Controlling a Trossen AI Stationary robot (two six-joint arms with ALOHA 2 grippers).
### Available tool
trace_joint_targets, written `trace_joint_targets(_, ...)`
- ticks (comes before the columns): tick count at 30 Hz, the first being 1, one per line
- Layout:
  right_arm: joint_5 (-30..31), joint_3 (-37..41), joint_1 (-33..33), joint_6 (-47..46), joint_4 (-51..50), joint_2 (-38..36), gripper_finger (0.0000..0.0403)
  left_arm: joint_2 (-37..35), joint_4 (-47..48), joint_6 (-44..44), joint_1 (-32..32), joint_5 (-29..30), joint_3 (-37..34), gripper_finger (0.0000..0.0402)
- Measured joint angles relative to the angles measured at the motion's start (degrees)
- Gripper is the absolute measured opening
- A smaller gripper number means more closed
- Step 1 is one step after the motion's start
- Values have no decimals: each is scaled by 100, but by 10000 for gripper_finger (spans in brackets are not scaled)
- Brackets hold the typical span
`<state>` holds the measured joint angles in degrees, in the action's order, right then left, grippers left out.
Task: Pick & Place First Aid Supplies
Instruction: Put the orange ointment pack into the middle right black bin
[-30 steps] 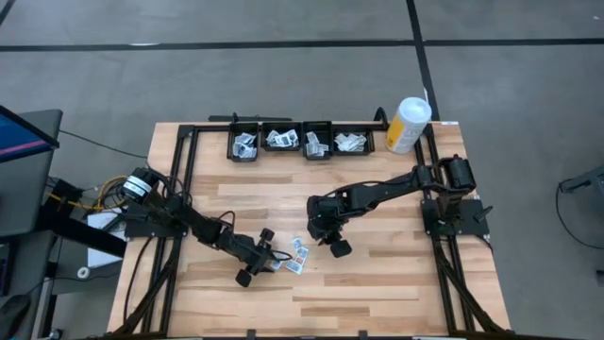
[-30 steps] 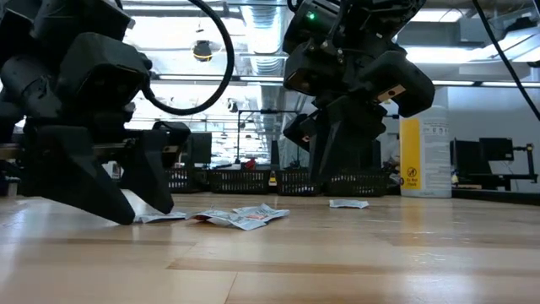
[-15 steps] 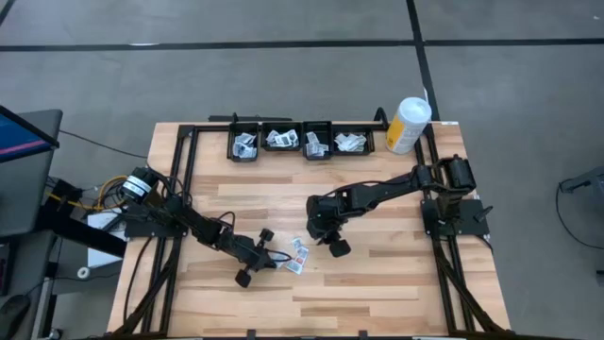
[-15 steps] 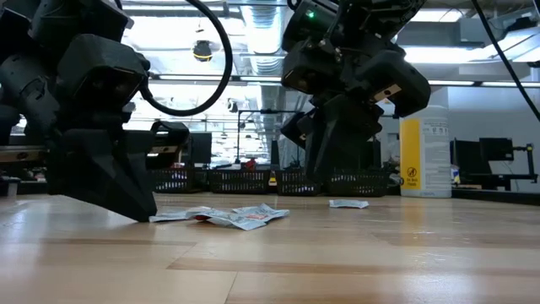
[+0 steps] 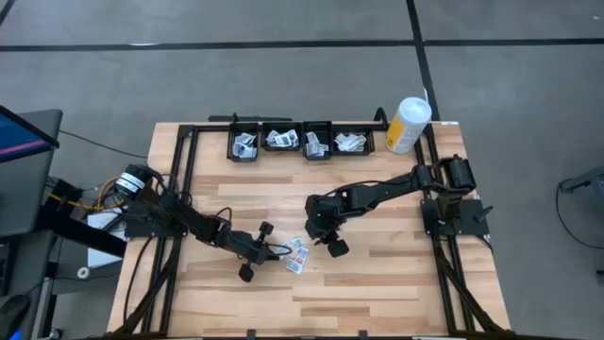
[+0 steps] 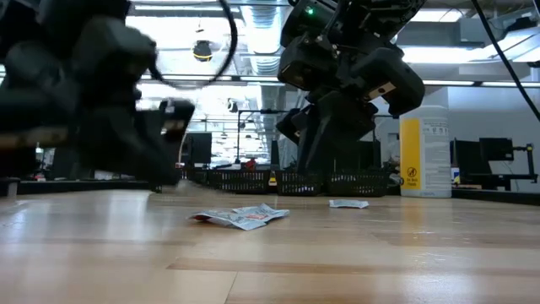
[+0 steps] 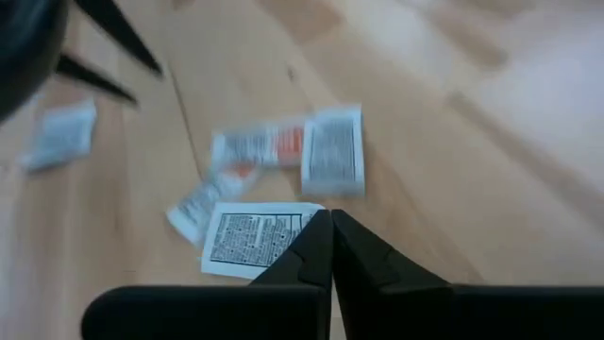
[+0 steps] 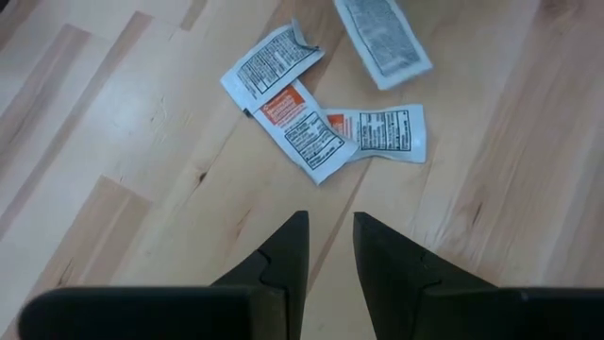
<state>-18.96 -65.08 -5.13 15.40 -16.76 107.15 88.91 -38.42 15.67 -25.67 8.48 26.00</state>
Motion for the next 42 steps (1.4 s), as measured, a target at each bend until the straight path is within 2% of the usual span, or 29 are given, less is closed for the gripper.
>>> trace_joint_targets(14, 4, 0, 0, 15, 183, 0, 82, -1065, 24, 211, -15, -81, 11, 5)
trace_joint_targets(20, 714, 0, 3, 146, 282, 0, 82, -1117, 16, 211, -15, -97, 17, 5)
trace_joint_targets(28, 737, 0, -3, 450, 1115, 0, 82, -1120, 10, 109, 26, -69, 17, 5)
trace_joint_targets(34, 947, 0, -8, 468, 1553, 0, 85, -1122, 2, -247, 51, 479, 20, 5)
trace_joint_targets(37, 1302, 0, -7, 539, 1552, 0, 95, -1122, 1, -417, 107, 492, 20, 5)
trace_joint_targets(42, 1366, 0, -34, 891, 1559, 0, 127, -1122, -2, -460, 146, 502, 20, 5)
